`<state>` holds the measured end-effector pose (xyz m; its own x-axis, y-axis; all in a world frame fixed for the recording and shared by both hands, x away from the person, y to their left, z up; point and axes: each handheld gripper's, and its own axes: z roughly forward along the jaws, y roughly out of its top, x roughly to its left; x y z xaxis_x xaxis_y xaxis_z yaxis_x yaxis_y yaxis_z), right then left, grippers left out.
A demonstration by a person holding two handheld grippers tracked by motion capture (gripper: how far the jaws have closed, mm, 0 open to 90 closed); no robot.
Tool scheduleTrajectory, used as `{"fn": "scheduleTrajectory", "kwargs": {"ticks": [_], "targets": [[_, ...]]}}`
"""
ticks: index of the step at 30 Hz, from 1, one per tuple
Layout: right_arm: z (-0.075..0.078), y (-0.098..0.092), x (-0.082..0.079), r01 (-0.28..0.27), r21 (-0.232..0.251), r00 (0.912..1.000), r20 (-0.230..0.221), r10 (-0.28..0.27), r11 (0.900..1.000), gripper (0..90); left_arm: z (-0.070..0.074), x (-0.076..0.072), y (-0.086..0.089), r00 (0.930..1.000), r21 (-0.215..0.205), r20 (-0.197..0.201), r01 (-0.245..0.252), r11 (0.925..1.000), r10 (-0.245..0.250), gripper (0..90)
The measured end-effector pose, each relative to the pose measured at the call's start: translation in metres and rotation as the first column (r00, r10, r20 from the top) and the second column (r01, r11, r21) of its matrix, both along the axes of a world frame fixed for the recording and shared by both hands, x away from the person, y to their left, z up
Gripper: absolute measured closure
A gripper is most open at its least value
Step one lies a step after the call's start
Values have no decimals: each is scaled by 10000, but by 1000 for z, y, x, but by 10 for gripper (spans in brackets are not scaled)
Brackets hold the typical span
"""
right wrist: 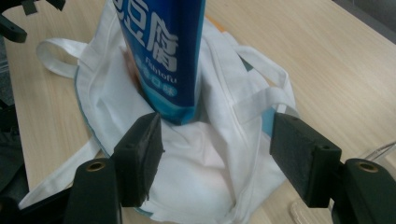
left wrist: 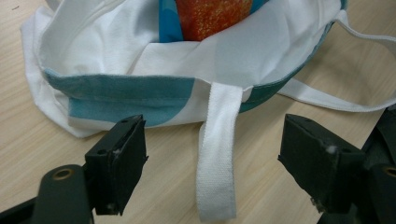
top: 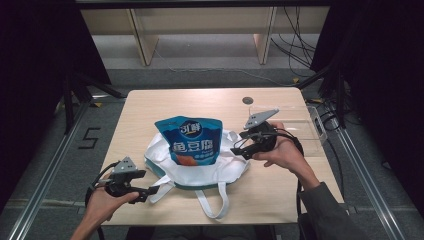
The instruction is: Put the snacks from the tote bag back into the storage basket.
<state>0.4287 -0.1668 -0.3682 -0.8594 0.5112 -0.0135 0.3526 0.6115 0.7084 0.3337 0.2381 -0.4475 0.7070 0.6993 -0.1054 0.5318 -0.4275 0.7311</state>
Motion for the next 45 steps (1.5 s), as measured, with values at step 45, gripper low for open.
{"fn": "scheduleTrajectory", "kwargs": {"ticks": [45], "targets": [[94, 130, 44, -2653, -2338, 9642, -633, 2577, 9354, 497, -4, -1, 3, 10000, 447, 40, -68, 9990, 66, 235]]}}
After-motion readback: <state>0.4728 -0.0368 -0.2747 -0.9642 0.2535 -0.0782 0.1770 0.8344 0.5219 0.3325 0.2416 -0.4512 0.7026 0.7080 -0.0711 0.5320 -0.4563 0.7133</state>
